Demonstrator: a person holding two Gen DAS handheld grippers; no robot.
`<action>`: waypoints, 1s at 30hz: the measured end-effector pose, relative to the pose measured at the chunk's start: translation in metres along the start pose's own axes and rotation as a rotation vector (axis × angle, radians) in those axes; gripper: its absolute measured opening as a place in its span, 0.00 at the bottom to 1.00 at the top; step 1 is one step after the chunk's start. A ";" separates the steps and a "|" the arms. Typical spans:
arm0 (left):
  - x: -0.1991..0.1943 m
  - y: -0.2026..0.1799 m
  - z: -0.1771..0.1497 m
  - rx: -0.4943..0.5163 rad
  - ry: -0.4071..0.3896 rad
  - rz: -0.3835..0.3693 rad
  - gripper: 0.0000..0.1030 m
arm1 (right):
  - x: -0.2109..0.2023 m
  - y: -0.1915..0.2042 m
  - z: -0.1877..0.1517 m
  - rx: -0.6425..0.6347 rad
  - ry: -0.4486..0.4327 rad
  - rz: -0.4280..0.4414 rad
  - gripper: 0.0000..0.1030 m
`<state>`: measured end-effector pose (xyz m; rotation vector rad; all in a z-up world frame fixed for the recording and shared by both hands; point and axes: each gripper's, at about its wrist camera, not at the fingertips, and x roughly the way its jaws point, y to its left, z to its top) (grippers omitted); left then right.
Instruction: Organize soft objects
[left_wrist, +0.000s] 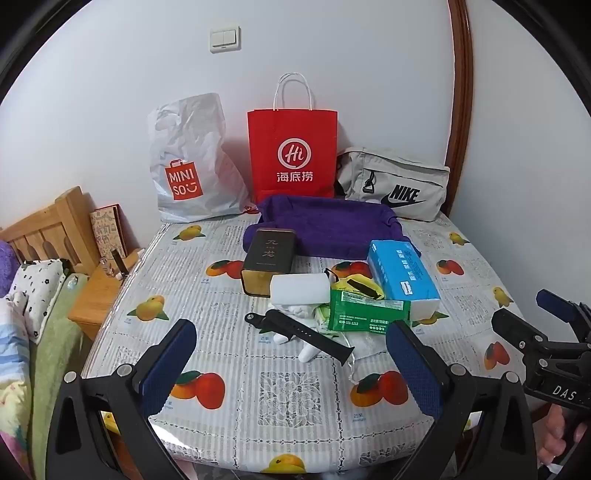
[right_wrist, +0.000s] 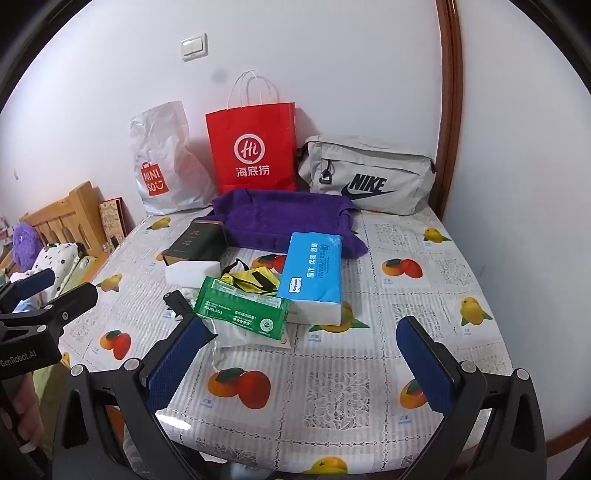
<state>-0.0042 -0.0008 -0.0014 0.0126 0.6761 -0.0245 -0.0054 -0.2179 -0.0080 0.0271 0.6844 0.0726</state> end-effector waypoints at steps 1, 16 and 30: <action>0.000 0.000 0.000 -0.001 -0.001 -0.002 1.00 | 0.000 -0.001 0.000 0.000 0.001 0.002 1.00; -0.004 0.001 0.001 0.001 -0.008 0.006 1.00 | -0.003 0.001 0.002 0.000 -0.006 0.004 1.00; -0.004 0.001 0.002 0.007 -0.006 0.010 1.00 | -0.005 0.001 0.002 0.001 -0.012 -0.002 1.00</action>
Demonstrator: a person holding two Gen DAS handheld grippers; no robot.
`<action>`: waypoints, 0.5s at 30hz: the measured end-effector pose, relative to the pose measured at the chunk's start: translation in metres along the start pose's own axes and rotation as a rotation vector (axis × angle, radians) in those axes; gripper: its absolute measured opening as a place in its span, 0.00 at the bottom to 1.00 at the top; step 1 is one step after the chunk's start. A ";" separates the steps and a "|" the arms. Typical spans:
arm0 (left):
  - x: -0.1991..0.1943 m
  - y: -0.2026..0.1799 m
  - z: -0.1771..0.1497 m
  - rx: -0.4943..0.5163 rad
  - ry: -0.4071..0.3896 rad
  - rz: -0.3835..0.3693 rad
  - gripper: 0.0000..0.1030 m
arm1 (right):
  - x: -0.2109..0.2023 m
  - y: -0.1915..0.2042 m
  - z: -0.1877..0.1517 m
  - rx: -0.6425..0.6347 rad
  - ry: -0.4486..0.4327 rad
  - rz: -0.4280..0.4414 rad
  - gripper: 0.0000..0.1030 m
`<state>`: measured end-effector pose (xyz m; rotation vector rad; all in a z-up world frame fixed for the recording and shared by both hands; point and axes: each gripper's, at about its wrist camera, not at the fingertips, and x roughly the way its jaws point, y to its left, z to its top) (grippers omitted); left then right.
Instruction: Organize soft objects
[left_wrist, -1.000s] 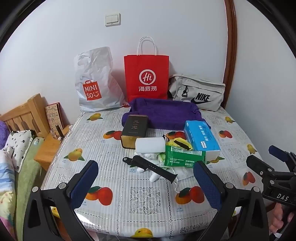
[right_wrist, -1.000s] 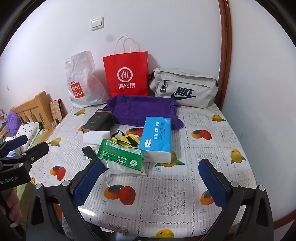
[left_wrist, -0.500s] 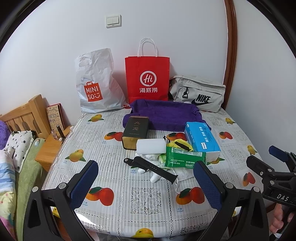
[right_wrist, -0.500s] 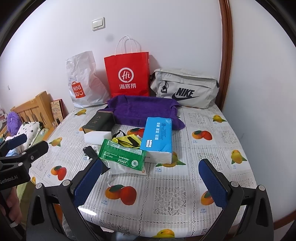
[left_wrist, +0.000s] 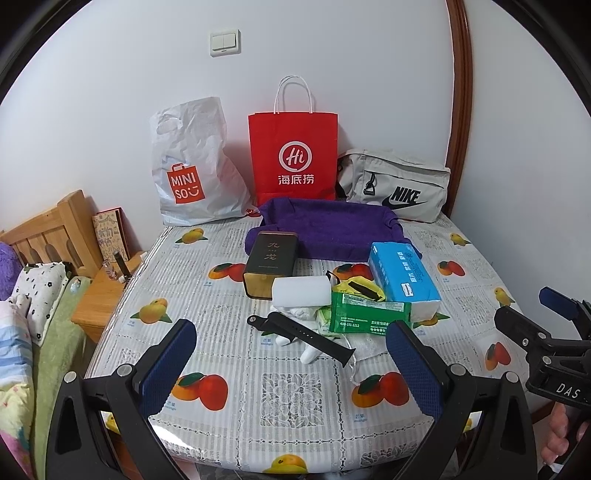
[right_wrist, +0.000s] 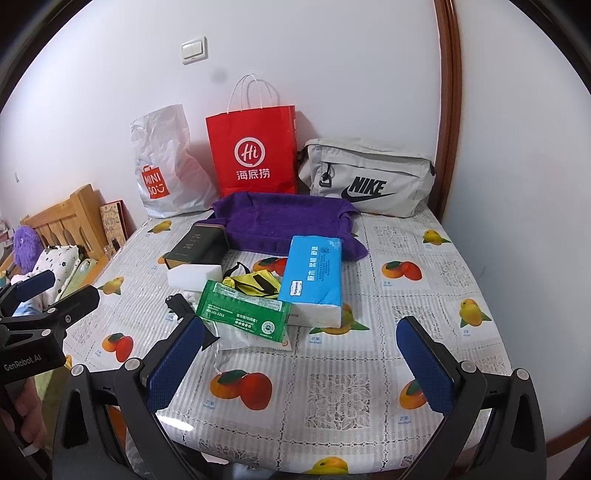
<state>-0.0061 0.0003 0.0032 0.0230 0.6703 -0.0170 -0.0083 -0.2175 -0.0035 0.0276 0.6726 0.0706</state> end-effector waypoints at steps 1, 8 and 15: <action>0.000 0.000 0.000 0.000 -0.001 0.000 1.00 | 0.000 0.000 0.001 0.001 0.001 0.000 1.00; -0.001 -0.001 0.000 0.000 -0.002 -0.001 1.00 | -0.001 0.001 0.003 -0.005 0.002 0.000 1.00; -0.001 -0.001 0.000 0.002 -0.003 0.001 1.00 | -0.002 0.002 0.002 -0.009 0.002 -0.004 1.00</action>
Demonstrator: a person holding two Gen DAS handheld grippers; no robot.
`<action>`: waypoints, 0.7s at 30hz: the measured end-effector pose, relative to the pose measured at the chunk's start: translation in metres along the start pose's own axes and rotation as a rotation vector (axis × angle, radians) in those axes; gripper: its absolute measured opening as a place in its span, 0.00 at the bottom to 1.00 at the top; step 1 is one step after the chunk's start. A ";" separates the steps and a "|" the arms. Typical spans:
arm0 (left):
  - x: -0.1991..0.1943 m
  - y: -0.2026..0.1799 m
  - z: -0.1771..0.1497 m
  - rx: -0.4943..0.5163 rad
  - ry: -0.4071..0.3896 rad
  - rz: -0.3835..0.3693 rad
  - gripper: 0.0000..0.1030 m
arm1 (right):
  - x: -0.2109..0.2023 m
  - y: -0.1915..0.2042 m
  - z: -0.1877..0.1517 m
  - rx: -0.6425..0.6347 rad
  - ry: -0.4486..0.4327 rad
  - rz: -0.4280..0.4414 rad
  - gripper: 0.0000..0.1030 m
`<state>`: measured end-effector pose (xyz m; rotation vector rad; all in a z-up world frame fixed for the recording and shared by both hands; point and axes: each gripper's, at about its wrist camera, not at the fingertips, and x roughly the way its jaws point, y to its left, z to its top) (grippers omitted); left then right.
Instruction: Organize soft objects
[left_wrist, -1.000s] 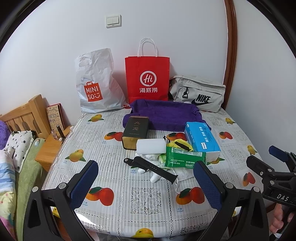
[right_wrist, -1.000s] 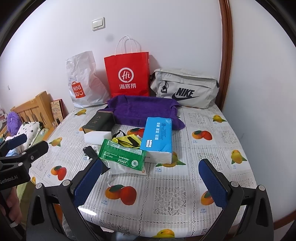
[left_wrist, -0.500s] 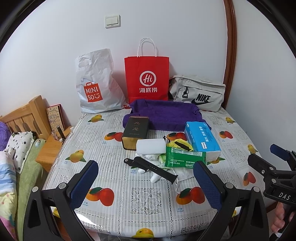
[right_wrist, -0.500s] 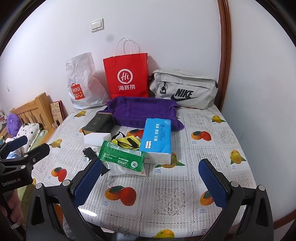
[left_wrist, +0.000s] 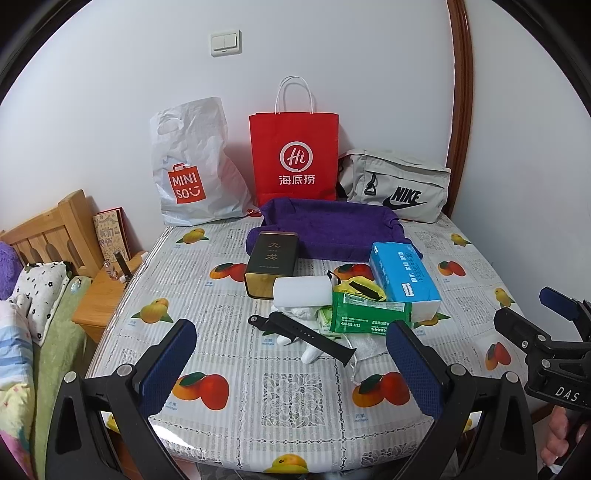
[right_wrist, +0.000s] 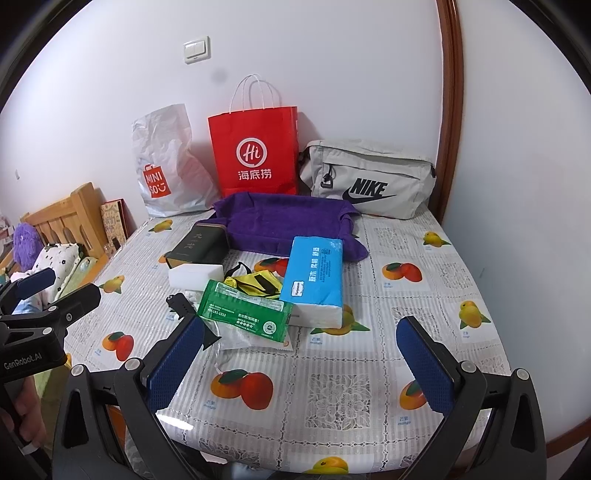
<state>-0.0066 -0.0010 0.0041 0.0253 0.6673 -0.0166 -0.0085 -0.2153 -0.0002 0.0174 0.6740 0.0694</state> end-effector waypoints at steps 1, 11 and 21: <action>0.000 0.000 0.000 -0.001 0.000 0.000 1.00 | 0.000 0.000 0.000 0.001 0.000 0.001 1.00; -0.001 0.000 -0.001 -0.001 -0.003 -0.001 1.00 | 0.000 0.000 0.000 -0.004 0.003 0.007 1.00; -0.001 0.002 -0.004 -0.003 -0.008 -0.013 1.00 | 0.000 0.001 -0.001 -0.006 0.004 0.003 1.00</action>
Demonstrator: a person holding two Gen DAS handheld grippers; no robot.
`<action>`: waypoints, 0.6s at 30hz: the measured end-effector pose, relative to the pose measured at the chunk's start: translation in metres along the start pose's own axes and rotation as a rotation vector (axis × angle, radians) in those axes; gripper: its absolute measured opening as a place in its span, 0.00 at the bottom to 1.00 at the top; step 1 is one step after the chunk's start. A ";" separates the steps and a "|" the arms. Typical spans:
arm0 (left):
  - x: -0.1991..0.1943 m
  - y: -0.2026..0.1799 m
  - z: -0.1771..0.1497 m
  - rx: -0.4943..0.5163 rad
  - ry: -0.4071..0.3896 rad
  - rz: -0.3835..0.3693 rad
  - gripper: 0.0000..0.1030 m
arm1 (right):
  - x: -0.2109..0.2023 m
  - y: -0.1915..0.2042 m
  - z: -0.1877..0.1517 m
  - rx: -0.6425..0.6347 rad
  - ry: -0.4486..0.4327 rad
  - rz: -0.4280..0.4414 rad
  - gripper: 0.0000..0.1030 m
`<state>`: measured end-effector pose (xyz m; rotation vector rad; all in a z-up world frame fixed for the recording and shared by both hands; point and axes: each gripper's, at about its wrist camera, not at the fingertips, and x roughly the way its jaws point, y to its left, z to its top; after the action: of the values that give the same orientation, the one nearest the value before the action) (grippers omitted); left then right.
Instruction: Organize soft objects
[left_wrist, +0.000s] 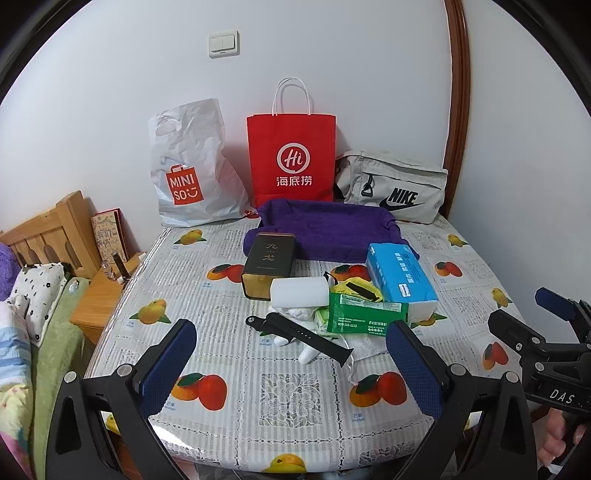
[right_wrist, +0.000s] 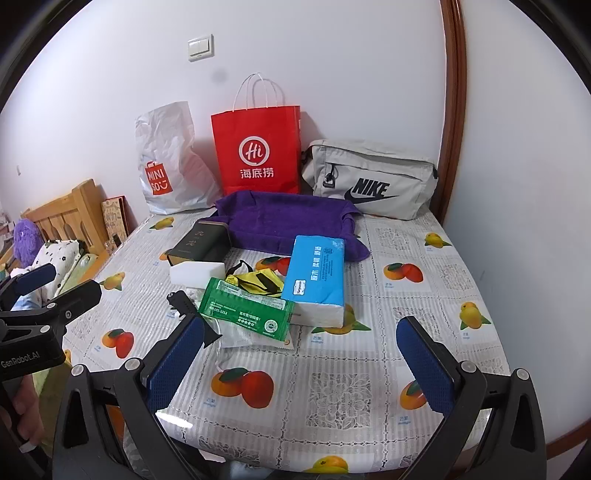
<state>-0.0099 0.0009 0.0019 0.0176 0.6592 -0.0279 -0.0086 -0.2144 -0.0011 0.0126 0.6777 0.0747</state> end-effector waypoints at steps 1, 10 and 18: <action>0.000 0.000 0.000 0.000 0.000 0.000 1.00 | 0.000 0.000 0.000 0.001 -0.001 0.000 1.00; 0.000 0.000 -0.001 -0.001 0.002 0.004 1.00 | 0.000 -0.001 0.001 0.009 0.000 0.004 1.00; 0.010 0.013 0.000 -0.017 0.006 0.000 1.00 | 0.010 -0.003 0.002 0.007 0.009 0.005 0.99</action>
<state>-0.0021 0.0139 -0.0041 0.0010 0.6653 -0.0219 0.0004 -0.2169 -0.0053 0.0205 0.6864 0.0768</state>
